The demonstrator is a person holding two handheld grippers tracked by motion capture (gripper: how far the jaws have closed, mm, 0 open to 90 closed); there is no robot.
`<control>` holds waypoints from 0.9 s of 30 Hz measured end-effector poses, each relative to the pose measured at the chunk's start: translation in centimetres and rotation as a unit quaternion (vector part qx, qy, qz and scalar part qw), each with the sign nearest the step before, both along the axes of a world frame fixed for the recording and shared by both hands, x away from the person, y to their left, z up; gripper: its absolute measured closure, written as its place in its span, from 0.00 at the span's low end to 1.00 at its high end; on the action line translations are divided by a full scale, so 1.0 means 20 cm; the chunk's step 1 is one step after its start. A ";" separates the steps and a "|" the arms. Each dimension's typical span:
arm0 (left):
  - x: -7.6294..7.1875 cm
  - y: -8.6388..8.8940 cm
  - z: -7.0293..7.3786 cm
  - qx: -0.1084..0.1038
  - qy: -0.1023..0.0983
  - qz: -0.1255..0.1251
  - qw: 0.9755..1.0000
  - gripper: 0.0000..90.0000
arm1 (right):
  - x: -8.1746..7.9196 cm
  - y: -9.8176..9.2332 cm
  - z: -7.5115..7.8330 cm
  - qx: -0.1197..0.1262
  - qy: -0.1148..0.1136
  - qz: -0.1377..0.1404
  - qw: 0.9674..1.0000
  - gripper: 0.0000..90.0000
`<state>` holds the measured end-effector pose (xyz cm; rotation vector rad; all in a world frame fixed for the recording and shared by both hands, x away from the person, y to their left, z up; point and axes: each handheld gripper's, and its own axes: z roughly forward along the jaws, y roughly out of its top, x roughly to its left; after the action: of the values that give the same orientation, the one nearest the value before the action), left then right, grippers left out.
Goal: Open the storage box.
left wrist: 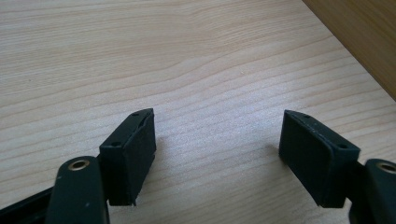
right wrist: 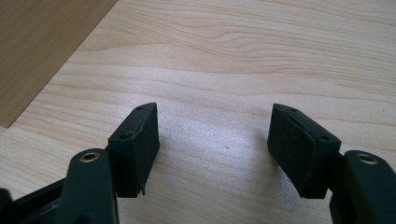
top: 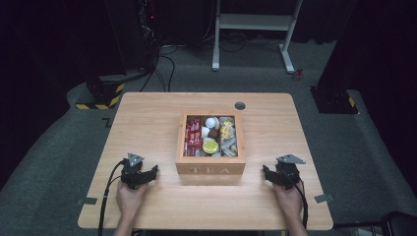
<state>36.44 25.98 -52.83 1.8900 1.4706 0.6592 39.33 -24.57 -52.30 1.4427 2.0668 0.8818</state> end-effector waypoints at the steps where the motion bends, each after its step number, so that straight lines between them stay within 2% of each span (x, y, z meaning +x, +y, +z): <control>1: 0.00 0.00 0.00 0.000 0.000 0.000 1.000 0.30 | 0.00 0.00 0.00 0.000 0.000 0.000 1.000 0.38; 15: 0.00 0.01 0.00 0.000 -0.001 -0.001 1.000 0.31 | 0.00 0.00 0.00 0.000 0.001 -0.001 1.000 0.38; 24: 0.00 0.03 0.02 -0.003 0.008 -0.002 1.000 0.39 | 0.00 0.00 0.00 0.000 0.000 -0.001 1.000 0.38; 27: -0.02 0.01 0.02 -0.007 0.000 -0.014 1.000 0.42 | 0.00 0.00 0.00 0.000 0.001 -0.001 1.000 0.38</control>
<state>36.05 26.24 -52.36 1.8957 1.4428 0.6337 39.33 -24.56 -52.29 1.4457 2.0672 0.8804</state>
